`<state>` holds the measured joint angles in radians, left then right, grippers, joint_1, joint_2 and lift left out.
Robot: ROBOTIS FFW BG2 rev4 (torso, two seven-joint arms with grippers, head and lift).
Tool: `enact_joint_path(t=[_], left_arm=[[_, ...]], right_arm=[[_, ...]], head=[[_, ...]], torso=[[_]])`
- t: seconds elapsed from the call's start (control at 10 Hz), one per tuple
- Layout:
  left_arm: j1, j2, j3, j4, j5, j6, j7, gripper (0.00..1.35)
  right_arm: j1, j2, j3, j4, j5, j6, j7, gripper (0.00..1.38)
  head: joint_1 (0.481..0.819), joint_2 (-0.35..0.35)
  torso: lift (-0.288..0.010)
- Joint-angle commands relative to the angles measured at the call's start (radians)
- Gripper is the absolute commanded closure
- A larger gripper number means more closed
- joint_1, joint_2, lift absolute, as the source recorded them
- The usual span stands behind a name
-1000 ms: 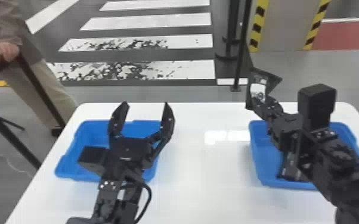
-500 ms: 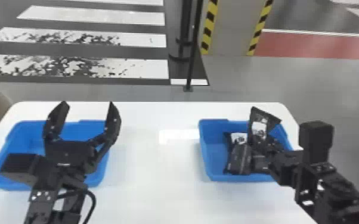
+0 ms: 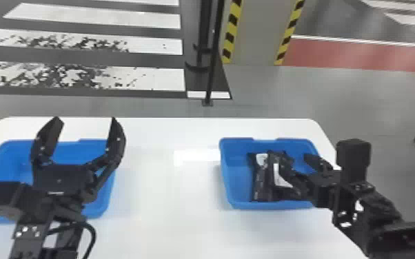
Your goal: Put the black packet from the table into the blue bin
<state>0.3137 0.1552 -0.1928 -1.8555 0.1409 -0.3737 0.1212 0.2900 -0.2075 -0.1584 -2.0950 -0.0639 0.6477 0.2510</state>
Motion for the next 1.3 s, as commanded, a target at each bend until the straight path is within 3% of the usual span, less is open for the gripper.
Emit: enact_joint_path(t=[0.0, 0.2, 0.5, 0.7, 0.9, 1.2], left_arm=[[0.005, -0.002, 0.007, -0.006, -0.003, -0.012, 0.0, 0.09], [0.03, 0.0, 0.021, -0.036, -0.003, -0.026, 0.0, 0.09], [0.086, 0.011, 0.029, -0.099, -0.003, -0.029, 0.0, 0.09], [0.135, 0.014, 0.045, -0.166, -0.001, 0.013, -0.006, 0.09], [0.162, 0.012, 0.055, -0.185, 0.007, 0.045, -0.011, 0.09], [0.172, 0.006, 0.073, -0.198, 0.007, 0.096, -0.02, 0.09]], right_arm=[[0.071, 0.003, -0.011, -0.071, -0.032, -0.091, 0.007, 0.09], [0.198, 0.019, -0.011, -0.238, -0.06, -0.223, 0.005, 0.09], [0.301, 0.022, -0.009, -0.326, -0.126, -0.466, -0.01, 0.09], [0.331, 0.025, -0.013, -0.316, -0.153, -0.488, -0.038, 0.09], [0.331, 0.039, -0.037, -0.282, -0.165, -0.488, -0.042, 0.09], [0.328, 0.039, -0.041, -0.289, -0.167, -0.466, -0.056, 0.09]], head=[[0.695, -0.144], [0.695, -0.118], [0.695, -0.067], [0.695, -0.058], [0.695, -0.065], [0.695, -0.081]], torso=[[-0.11], [-0.11], [-0.11], [-0.11], [-0.11], [-0.11]])
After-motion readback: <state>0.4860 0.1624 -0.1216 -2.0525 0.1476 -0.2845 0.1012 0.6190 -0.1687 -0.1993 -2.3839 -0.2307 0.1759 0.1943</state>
